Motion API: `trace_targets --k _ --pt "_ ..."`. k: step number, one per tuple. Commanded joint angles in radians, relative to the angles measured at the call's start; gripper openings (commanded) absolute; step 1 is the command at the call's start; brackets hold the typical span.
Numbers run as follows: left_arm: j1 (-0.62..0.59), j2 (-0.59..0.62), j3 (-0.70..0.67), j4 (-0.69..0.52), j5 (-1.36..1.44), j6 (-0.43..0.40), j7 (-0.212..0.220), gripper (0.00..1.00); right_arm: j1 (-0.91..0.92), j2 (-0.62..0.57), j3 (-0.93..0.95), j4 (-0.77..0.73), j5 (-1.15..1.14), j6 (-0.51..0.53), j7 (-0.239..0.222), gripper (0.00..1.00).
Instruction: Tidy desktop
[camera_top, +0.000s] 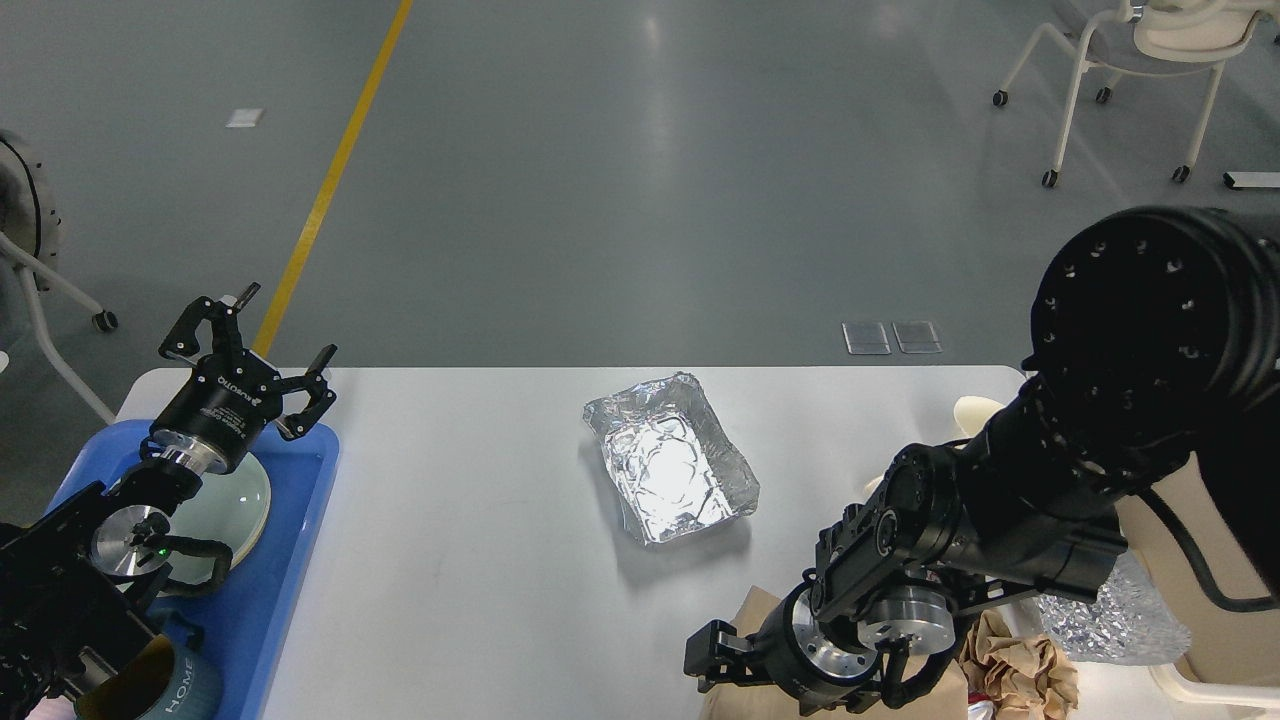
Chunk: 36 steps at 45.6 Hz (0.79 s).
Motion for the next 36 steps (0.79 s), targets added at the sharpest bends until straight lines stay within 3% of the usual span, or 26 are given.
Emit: trace_targets --k 1,25,31,36 --pt "0.000 0.001 0.000 0.000 0.000 0.000 0.000 1.00 -0.026 0.010 -0.003 -0.019 0.001 -0.039 -0.004 1.00" --pt "0.000 -0.001 0.000 0.000 0.000 0.000 0.000 1.00 -0.189 0.056 -0.014 -0.136 -0.019 -0.125 0.003 1.00" --pt "0.000 -0.001 0.001 0.000 0.000 0.001 0.000 1.00 -0.215 0.061 -0.014 -0.142 -0.034 -0.134 0.010 0.80" --pt "0.000 -0.001 0.000 0.000 0.000 0.000 0.000 1.00 -0.238 0.061 -0.015 -0.143 -0.060 -0.168 0.019 0.43"
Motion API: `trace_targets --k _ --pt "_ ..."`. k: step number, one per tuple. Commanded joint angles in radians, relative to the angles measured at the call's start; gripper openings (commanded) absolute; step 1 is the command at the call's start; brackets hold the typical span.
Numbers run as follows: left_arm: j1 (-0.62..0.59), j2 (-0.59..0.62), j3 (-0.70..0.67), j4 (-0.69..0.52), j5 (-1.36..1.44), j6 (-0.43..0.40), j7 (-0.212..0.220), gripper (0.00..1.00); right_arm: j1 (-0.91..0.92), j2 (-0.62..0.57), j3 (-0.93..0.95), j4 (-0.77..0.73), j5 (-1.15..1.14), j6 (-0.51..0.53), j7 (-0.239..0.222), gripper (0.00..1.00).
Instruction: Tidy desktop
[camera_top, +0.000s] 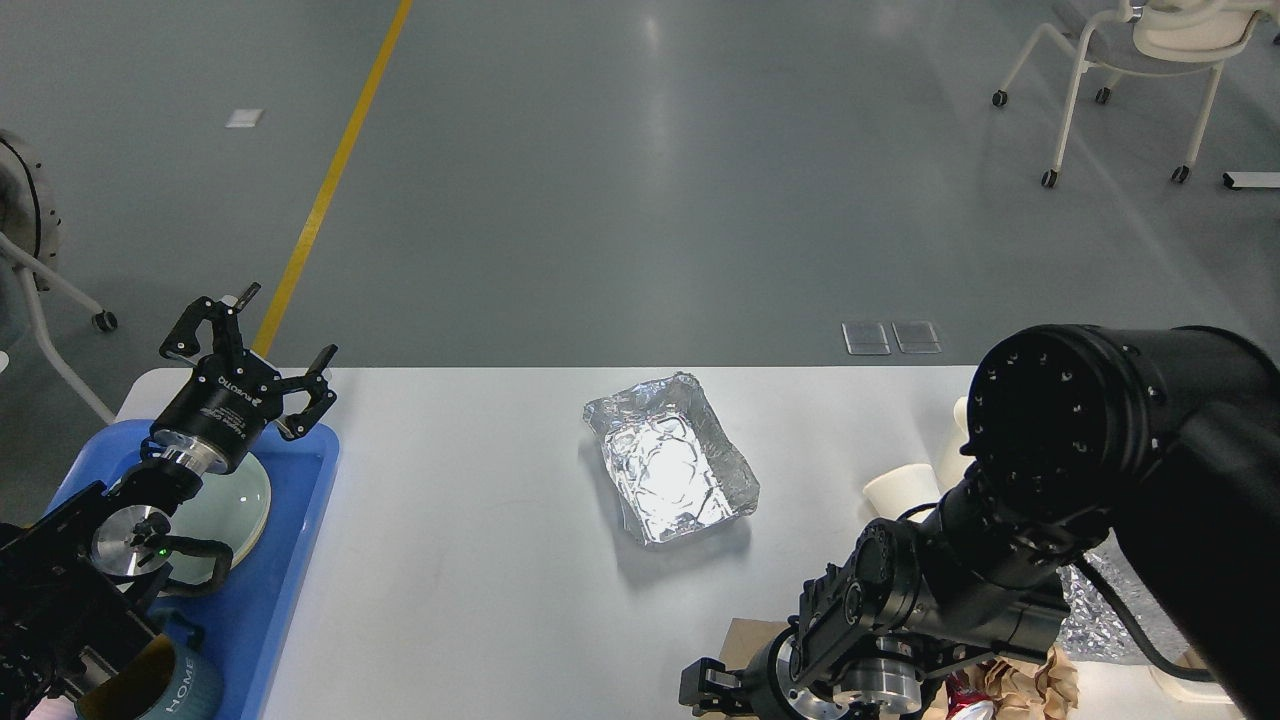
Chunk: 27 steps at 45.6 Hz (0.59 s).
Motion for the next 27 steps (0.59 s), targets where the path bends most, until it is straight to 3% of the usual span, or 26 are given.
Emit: trace_targets --k 1,3,4,5,6,17,27 --pt "0.000 0.000 0.002 0.000 0.000 0.000 0.000 1.00 -0.025 0.001 -0.001 -0.002 -0.031 -0.034 0.009 0.38" --pt "0.000 0.000 0.000 0.000 0.000 0.000 0.000 1.00 -0.025 0.001 -0.001 -0.002 -0.042 -0.035 0.009 0.30" --pt "0.000 0.000 0.000 0.000 0.000 0.000 0.000 1.00 -0.025 0.001 -0.001 -0.002 -0.043 -0.035 0.009 0.20" --pt "0.000 0.000 0.000 0.000 0.000 0.000 0.000 1.00 -0.025 0.001 -0.001 -0.002 -0.045 -0.035 0.009 0.02" --pt "0.000 0.000 0.000 0.000 0.000 0.000 0.000 1.00 -0.027 0.001 -0.001 -0.002 -0.048 -0.034 0.009 0.00" --pt "0.000 0.000 0.000 0.000 0.000 0.000 0.000 1.00 0.027 -0.004 -0.003 0.013 -0.057 -0.014 0.002 0.00" --pt "0.000 0.000 0.000 0.000 0.000 0.000 0.000 1.00 0.177 -0.096 -0.006 0.190 -0.075 -0.005 0.011 0.00"
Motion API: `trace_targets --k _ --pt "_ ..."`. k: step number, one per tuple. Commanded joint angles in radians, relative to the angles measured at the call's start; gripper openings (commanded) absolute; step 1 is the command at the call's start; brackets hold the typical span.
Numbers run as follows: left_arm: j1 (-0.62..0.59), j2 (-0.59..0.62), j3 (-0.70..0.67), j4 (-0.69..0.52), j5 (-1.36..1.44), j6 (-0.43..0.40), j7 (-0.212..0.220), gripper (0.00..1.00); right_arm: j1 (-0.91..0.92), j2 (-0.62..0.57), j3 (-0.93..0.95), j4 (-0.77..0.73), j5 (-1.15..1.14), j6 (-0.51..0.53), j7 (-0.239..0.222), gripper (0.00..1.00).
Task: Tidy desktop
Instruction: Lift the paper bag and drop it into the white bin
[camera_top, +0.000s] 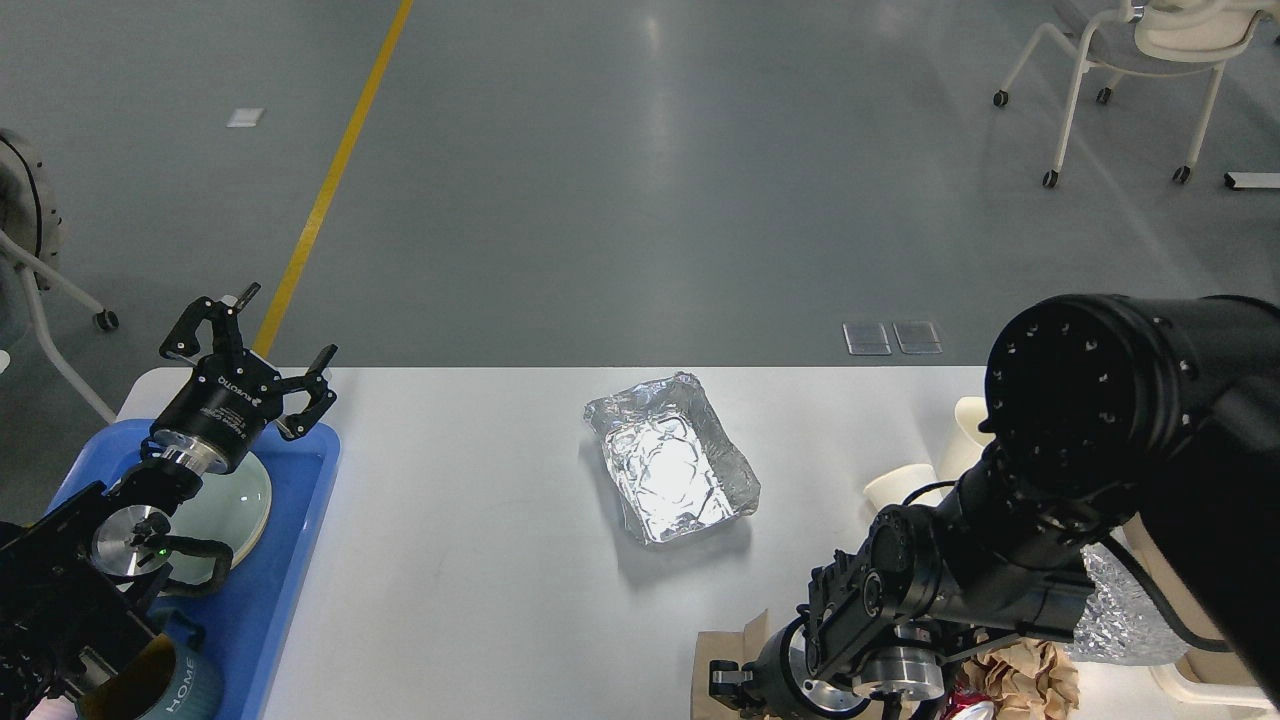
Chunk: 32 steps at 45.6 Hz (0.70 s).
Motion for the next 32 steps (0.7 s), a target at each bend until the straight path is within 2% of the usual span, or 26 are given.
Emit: trace_targets --k 1,5,15,22,26,32 --pt "0.000 0.000 0.000 0.000 0.000 0.000 0.000 1.00 0.108 -0.074 -0.002 0.101 -0.013 0.007 0.004 0.00" --pt "0.000 0.000 0.000 0.000 0.000 0.000 0.000 1.00 0.225 -0.158 -0.018 0.127 -0.027 0.068 0.004 0.00" --pt "0.002 0.000 0.000 0.000 0.000 0.000 0.000 1.00 0.642 -0.419 -0.054 0.127 -0.056 0.484 0.004 0.00" --pt "0.002 0.000 -0.001 0.000 0.000 0.000 0.000 1.00 0.956 -0.511 -0.137 0.124 -0.123 0.738 -0.005 0.00" --pt "0.002 0.000 -0.001 0.000 0.000 0.000 0.000 1.00 1.041 -0.543 -0.172 0.118 -0.205 0.814 -0.005 0.00" --pt "0.002 0.000 -0.001 0.000 0.000 0.000 0.000 1.00 1.078 -0.586 -0.217 0.106 -0.300 0.829 -0.005 0.00"
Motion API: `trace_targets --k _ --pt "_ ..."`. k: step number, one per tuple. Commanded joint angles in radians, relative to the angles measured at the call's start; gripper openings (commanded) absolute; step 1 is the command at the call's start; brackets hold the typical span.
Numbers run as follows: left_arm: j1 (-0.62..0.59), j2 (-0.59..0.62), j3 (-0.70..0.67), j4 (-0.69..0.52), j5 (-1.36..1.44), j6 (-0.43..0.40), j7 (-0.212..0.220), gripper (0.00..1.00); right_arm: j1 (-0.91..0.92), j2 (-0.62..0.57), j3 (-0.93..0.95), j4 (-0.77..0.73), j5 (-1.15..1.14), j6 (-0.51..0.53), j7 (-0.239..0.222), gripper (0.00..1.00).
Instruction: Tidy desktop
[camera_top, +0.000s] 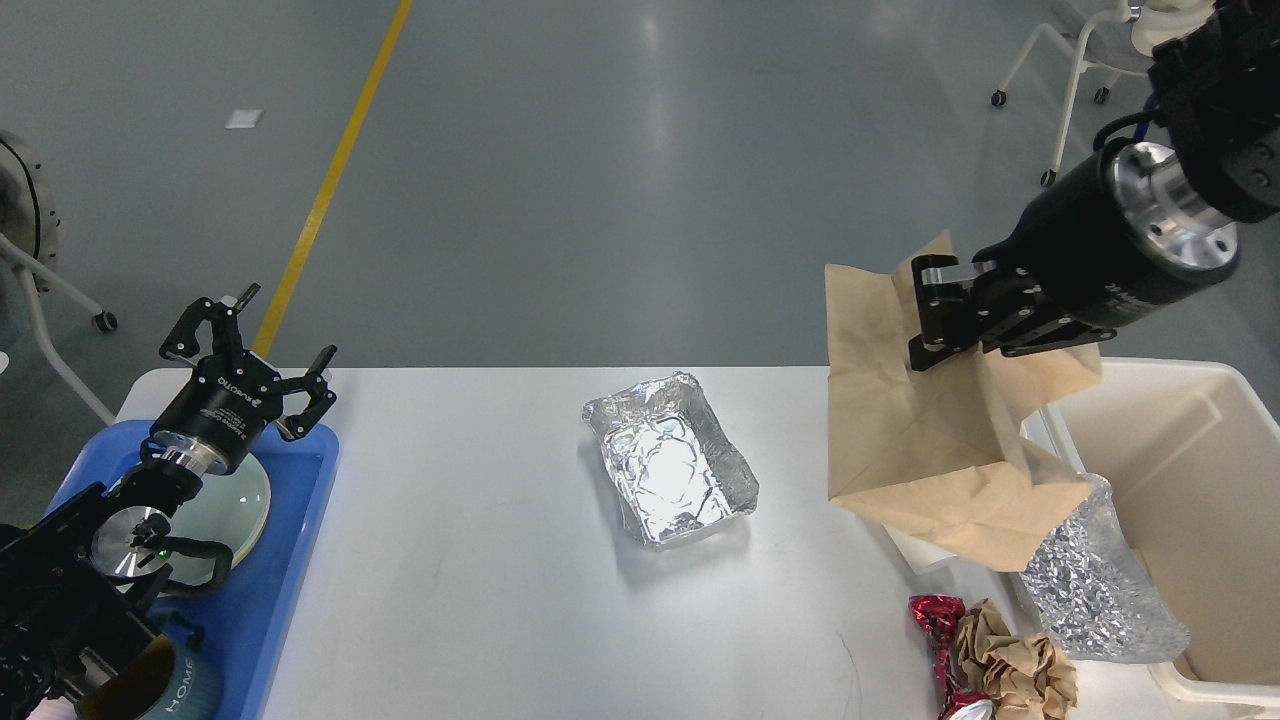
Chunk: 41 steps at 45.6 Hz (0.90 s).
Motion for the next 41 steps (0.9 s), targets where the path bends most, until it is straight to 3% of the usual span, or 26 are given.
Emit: trace_targets --k 1,9,15,20,28,41 --pt "0.000 0.000 0.001 0.000 0.000 0.000 0.000 1.00 0.037 -0.042 -0.054 -0.018 -0.094 0.020 0.000 0.00" --pt "0.000 0.000 0.001 0.000 0.000 0.000 0.000 1.00 -0.038 -0.154 -0.170 -0.172 -0.267 -0.008 0.003 0.00" --pt "0.000 0.000 0.001 0.000 0.000 0.000 0.000 1.00 -0.292 -0.317 -0.180 -0.412 -0.509 -0.083 0.009 0.00" --pt "0.000 0.000 0.000 0.000 0.000 0.000 0.000 1.00 -0.547 -0.397 -0.172 -0.609 -0.617 -0.210 0.022 0.00" --pt "0.000 0.000 0.001 0.000 0.000 0.000 0.000 1.00 -1.018 -0.386 -0.142 -0.934 -0.597 -0.451 0.092 0.00" --pt "0.000 0.000 0.001 0.000 0.000 0.000 0.000 1.00 -1.425 -0.267 0.092 -1.187 -0.461 -0.483 0.095 0.00"
